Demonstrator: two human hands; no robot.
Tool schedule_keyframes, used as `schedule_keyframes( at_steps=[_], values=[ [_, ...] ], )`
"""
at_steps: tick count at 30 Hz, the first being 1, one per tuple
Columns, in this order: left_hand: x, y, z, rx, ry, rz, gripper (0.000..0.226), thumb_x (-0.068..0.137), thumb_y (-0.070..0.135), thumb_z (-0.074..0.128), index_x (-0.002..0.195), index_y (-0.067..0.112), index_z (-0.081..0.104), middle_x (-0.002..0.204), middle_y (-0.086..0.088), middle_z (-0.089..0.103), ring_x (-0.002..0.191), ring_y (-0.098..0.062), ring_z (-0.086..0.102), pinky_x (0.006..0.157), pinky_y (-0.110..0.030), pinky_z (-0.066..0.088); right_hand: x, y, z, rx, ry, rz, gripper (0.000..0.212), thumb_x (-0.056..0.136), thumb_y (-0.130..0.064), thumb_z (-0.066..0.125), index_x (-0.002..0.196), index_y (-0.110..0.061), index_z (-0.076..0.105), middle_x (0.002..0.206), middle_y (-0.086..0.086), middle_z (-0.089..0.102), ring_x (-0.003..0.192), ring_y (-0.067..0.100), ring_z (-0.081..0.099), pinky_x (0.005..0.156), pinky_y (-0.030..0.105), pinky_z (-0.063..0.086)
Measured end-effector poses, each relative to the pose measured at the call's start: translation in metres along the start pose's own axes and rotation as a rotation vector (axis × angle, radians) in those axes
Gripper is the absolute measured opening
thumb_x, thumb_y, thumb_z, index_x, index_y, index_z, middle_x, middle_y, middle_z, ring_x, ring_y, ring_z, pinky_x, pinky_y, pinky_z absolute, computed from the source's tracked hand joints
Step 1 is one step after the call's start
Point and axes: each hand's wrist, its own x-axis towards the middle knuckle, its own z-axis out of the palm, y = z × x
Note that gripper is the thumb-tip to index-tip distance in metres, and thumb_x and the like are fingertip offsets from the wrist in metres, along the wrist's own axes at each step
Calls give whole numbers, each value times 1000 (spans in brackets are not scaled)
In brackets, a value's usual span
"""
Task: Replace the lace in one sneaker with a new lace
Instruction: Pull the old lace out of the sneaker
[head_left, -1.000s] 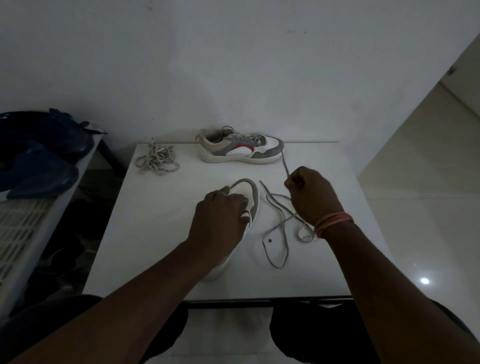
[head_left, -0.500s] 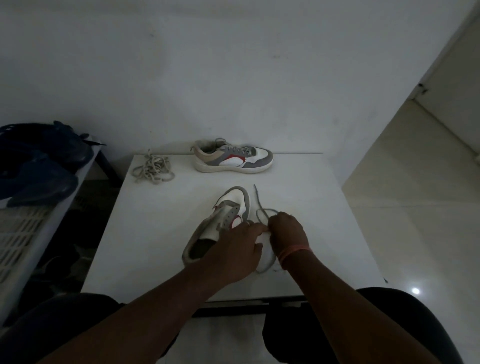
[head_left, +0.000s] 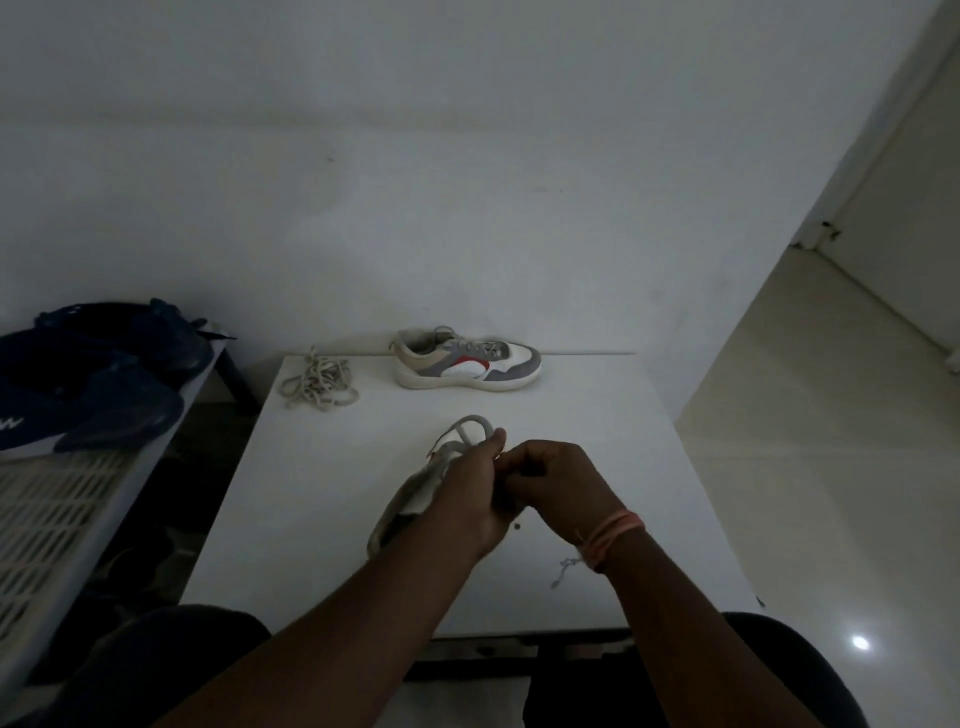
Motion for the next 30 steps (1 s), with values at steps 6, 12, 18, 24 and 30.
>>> schedule_keyframes(
  at_steps=[6,12,18,24,30],
  values=[
    [2,5,20,-23,119,205,23,108,12,42,105,3,63,91,-13,66,88,-28,66,81,-39,57,0,4,-10,-28,329,97,7,88,-15,72,93,-19,71,94,0,71,86,13,67,79,38,61],
    [7,-10,27,905,139,690,22,99,16,56,105,28,73,104,5,76,100,-10,70,92,-34,57,-2,-18,-1,1086,25,553,41,103,-40,49,119,-6,66,118,22,68,112,39,62,95,55,52],
    [8,-2,31,1584,51,677,32,106,12,46,135,5,57,134,-9,62,127,-24,57,98,-22,39,7,-9,-27,1037,15,386,66,83,-53,73,113,5,69,114,22,71,109,35,69,100,51,52],
    [17,19,28,1514,-156,608,35,102,10,52,137,8,59,136,-7,63,128,-20,58,105,-22,45,8,-3,-31,728,172,372,27,91,-15,70,108,7,69,96,22,74,90,33,73,79,39,62],
    [6,32,34,939,-394,413,44,96,10,62,137,26,61,136,11,64,123,-5,61,103,-28,51,21,3,-54,573,276,334,7,89,-9,71,84,-8,76,85,17,76,84,28,74,83,39,61]
  ],
)
